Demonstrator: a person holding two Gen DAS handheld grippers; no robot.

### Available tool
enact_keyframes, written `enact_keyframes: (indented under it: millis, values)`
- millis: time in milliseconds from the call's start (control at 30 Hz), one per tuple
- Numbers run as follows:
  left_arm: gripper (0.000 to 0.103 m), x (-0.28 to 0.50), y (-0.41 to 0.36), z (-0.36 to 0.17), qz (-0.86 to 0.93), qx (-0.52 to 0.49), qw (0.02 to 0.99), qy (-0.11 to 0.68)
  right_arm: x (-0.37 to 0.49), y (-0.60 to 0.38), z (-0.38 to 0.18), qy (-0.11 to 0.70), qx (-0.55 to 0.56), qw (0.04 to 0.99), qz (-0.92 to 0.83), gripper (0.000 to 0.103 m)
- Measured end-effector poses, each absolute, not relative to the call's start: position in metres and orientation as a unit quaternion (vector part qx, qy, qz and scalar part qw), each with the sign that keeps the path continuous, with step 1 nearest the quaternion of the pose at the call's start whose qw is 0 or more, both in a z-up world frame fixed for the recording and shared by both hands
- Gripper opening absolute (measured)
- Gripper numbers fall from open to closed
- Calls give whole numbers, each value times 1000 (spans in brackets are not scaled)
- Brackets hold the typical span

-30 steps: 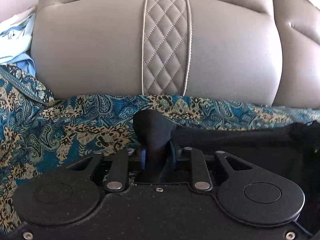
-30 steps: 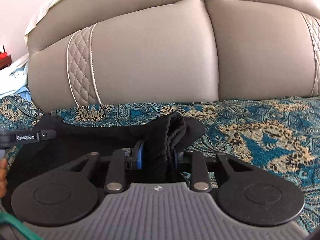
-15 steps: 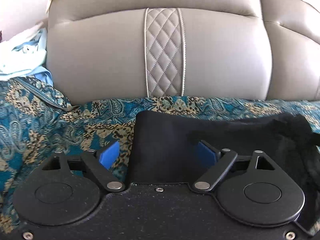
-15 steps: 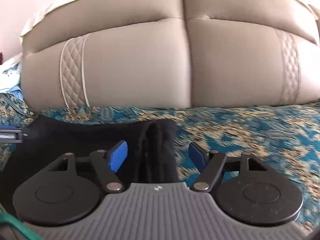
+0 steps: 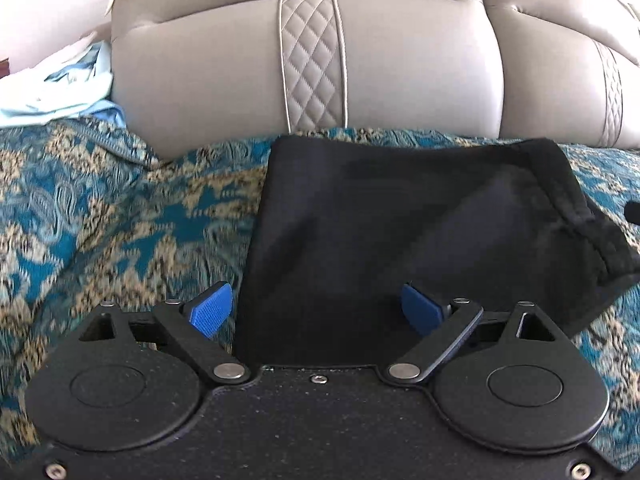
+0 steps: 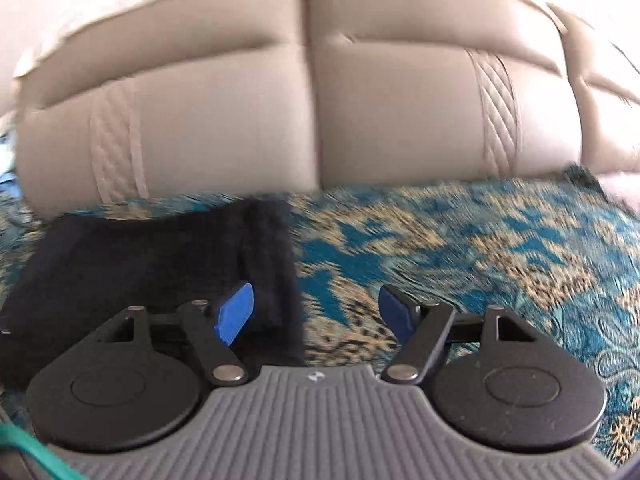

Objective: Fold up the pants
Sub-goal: 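Open both grippers and release the folded pants onto the blanket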

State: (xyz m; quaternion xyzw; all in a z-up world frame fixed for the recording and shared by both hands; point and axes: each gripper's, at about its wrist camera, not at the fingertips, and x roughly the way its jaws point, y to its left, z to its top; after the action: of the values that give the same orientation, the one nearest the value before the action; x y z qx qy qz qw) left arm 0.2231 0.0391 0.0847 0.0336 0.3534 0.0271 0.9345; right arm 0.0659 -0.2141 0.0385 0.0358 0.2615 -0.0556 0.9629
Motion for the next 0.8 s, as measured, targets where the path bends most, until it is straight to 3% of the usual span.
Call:
enact_keyframes:
  millis: [333, 533, 800]
  values:
    - [96, 218, 38, 82, 46, 10, 930, 364, 76, -158, 28, 275, -57, 960, 14, 84]
    - [100, 215, 37, 82, 42, 11, 928, 370, 83, -171, 20, 307, -69, 949, -7, 92]
    - [103, 212, 31, 81, 43, 16, 928, 371, 81, -185, 16, 303, -74, 949, -40, 94]
